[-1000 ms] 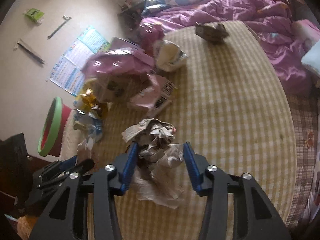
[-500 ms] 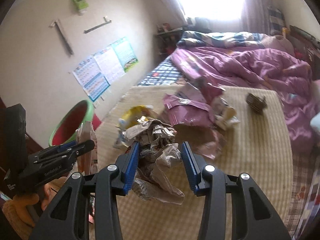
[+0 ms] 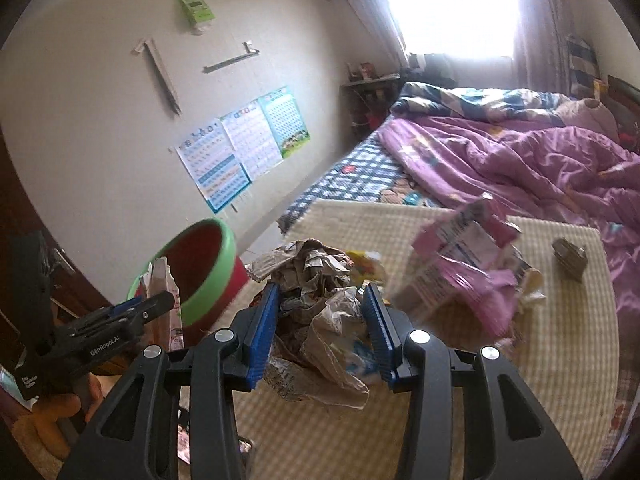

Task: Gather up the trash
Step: 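Carry both wrappers over the red bucket and open both grippers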

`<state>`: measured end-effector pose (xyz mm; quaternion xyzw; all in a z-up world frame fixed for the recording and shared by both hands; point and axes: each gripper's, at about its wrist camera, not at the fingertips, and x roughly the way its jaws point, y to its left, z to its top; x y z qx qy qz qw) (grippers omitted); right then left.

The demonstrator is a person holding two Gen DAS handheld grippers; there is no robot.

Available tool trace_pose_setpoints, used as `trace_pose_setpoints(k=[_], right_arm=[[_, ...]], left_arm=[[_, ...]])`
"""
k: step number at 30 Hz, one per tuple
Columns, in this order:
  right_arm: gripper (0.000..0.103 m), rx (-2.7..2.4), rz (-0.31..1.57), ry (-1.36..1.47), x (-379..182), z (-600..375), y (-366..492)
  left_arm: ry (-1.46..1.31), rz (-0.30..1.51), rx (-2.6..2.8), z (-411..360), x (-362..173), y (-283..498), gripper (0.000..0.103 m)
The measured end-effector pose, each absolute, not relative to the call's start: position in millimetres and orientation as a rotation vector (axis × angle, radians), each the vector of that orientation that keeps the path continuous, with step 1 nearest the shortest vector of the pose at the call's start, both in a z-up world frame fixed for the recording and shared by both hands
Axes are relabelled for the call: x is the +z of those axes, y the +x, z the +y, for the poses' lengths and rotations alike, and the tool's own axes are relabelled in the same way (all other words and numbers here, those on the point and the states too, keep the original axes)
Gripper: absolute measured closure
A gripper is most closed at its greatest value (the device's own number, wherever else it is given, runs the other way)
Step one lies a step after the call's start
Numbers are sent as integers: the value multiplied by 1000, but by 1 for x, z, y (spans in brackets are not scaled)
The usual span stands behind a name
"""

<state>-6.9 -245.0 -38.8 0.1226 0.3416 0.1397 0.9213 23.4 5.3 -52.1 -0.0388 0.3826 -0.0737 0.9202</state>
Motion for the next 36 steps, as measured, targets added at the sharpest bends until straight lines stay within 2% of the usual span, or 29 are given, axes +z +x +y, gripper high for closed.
trace_pose_setpoints(k=[36], right_arm=[[61, 525, 702, 178, -46, -84, 68]], left_arm=[[-138, 771, 36, 117, -67, 64, 64]])
